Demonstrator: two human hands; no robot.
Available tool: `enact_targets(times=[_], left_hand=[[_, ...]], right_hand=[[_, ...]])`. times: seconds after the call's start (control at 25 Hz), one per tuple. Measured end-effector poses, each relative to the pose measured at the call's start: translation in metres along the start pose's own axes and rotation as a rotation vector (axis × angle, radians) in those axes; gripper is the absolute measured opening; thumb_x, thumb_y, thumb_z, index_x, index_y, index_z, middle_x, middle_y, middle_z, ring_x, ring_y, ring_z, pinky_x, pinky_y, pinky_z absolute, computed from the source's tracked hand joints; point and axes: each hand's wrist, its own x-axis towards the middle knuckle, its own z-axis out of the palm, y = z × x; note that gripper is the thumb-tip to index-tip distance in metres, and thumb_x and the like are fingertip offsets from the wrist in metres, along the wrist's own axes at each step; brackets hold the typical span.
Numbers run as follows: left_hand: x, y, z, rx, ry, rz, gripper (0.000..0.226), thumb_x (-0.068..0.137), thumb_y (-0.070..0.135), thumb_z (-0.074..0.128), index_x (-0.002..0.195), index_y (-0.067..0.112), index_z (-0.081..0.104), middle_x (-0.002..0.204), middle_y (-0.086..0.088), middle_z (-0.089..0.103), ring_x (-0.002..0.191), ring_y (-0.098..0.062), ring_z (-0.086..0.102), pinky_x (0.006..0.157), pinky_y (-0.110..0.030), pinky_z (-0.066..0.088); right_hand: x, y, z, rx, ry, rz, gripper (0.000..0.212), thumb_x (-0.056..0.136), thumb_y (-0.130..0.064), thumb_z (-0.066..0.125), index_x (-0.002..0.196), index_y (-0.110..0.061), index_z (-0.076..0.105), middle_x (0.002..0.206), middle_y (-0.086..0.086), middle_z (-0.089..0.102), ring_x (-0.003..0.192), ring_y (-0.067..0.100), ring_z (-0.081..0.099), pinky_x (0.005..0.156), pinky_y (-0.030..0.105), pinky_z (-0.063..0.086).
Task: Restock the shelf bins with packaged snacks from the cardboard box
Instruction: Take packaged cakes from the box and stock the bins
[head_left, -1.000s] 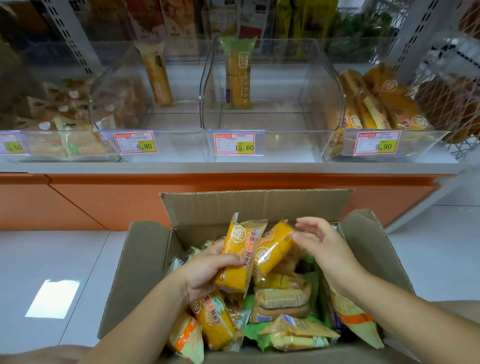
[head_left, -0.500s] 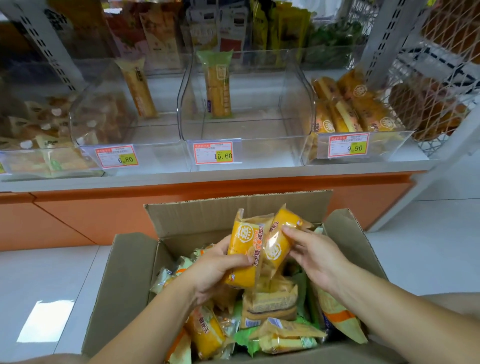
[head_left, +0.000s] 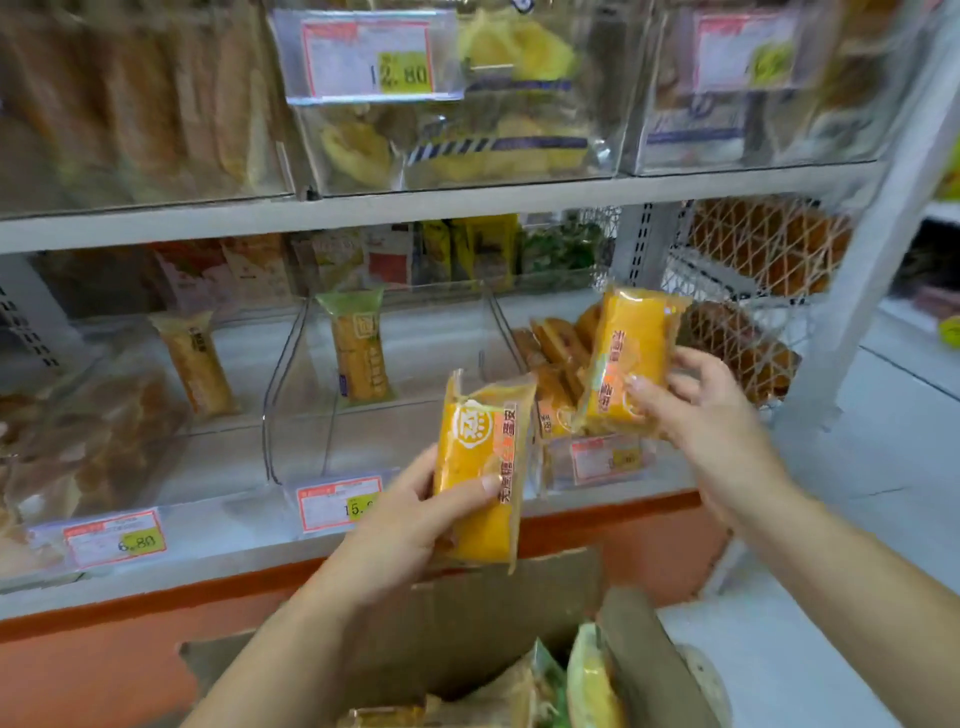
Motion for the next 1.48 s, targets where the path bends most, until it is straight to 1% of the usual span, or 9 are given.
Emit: enact_targets(times=[0.16, 0.4, 0.72, 0.88, 0.96, 1.08, 1.2, 1.32, 1.48], left_hand=[[0.047, 0.036, 0.003, 0.104, 0.089, 0.116, 0.051, 0.067, 0.043, 0.072, 0.115, 0.03, 0.061, 0.101, 0.007, 0.074, 0.085, -0.013, 0.072, 0.063, -0.03, 0.057], [0.093, 0.035, -0.009, 0.136, 0.256, 0.117, 0.045, 0.075, 0.045, 0.079, 0.113, 0.032, 0.059, 0.107, 0.001, 0.072, 0.087, -0.019, 0.073, 0.071, -0.039, 0.058], [0.105, 0.018, -0.016, 0.076, 0.299, 0.095, 0.069, 0.058, 0.058, 0.077, 0.12, 0.034, 0.061, 0.108, -0.004, 0.074, 0.094, -0.032, 0.073, 0.09, -0.063, 0.052], [0.102, 0.022, -0.016, 0.123, 0.249, 0.095, 0.072, 0.059, 0.057, 0.078, 0.125, 0.036, 0.059, 0.112, -0.002, 0.073, 0.096, -0.029, 0.073, 0.085, -0.053, 0.054], [0.097, 0.033, -0.014, 0.159, 0.202, 0.098, 0.069, 0.058, 0.055, 0.077, 0.123, 0.037, 0.061, 0.109, 0.002, 0.074, 0.096, -0.025, 0.073, 0.082, -0.044, 0.055], [0.1, 0.059, -0.012, 0.345, 0.116, 0.061, 0.066, 0.052, 0.061, 0.076, 0.115, 0.042, 0.064, 0.103, 0.01, 0.075, 0.095, -0.017, 0.072, 0.084, -0.039, 0.056], [0.109, 0.092, 0.0, 0.549, -0.053, 0.023, 0.068, 0.054, 0.063, 0.078, 0.118, 0.041, 0.065, 0.105, 0.01, 0.074, 0.094, -0.013, 0.071, 0.074, -0.029, 0.056], [0.13, 0.11, 0.021, 0.531, 0.106, 0.128, 0.053, 0.075, 0.057, 0.074, 0.122, 0.036, 0.061, 0.117, 0.005, 0.07, 0.094, -0.01, 0.07, 0.072, -0.027, 0.058], [0.163, 0.091, 0.035, 0.98, 0.312, 0.295, 0.054, 0.097, 0.047, 0.052, 0.147, 0.035, 0.037, 0.156, 0.007, 0.033, 0.142, -0.017, 0.032, 0.114, -0.032, 0.03]], right_hand=[[0.101, 0.003, 0.007, -0.23, 0.049, -0.013, 0.047, 0.087, -0.02, 0.069, 0.131, -0.011, 0.054, 0.115, 0.006, 0.066, 0.096, 0.02, 0.064, 0.073, 0.027, 0.046], [0.179, 0.031, 0.063, -0.357, -0.059, 0.032, 0.056, 0.083, -0.041, 0.071, 0.133, -0.024, 0.052, 0.129, -0.002, 0.053, 0.112, 0.027, 0.058, 0.085, 0.033, 0.052], [0.191, 0.065, 0.09, -1.008, -0.193, -0.217, 0.044, 0.102, -0.045, 0.027, 0.14, -0.025, 0.039, 0.128, 0.011, 0.057, 0.118, 0.03, 0.052, 0.096, 0.042, 0.045], [0.186, 0.042, 0.075, -0.897, -0.282, -0.141, 0.043, 0.102, -0.047, 0.031, 0.141, -0.033, 0.042, 0.139, 0.008, 0.05, 0.111, 0.024, 0.054, 0.079, 0.031, 0.045], [0.17, 0.023, 0.057, -0.642, -0.259, -0.139, 0.044, 0.097, -0.054, 0.04, 0.136, -0.037, 0.049, 0.139, 0.0, 0.052, 0.118, 0.021, 0.053, 0.089, 0.028, 0.042], [0.127, -0.011, 0.034, -0.192, -0.551, -0.069, 0.064, 0.069, -0.074, 0.057, 0.126, -0.046, 0.056, 0.121, -0.009, 0.067, 0.112, 0.016, 0.063, 0.099, 0.041, 0.047], [0.109, -0.03, 0.018, -0.176, -0.767, -0.087, 0.061, 0.066, -0.045, 0.073, 0.125, -0.041, 0.057, 0.111, -0.002, 0.072, 0.098, 0.016, 0.069, 0.079, 0.033, 0.055], [0.126, -0.027, -0.002, -0.032, -0.456, -0.043, 0.058, 0.057, -0.03, 0.08, 0.11, -0.018, 0.058, 0.106, 0.013, 0.069, 0.088, 0.029, 0.069, 0.073, 0.038, 0.056], [0.158, -0.001, -0.011, -0.017, -0.089, 0.043, 0.063, 0.057, -0.029, 0.09, 0.098, -0.008, 0.048, 0.093, 0.02, 0.067, 0.071, 0.032, 0.069, 0.071, 0.046, 0.058]])
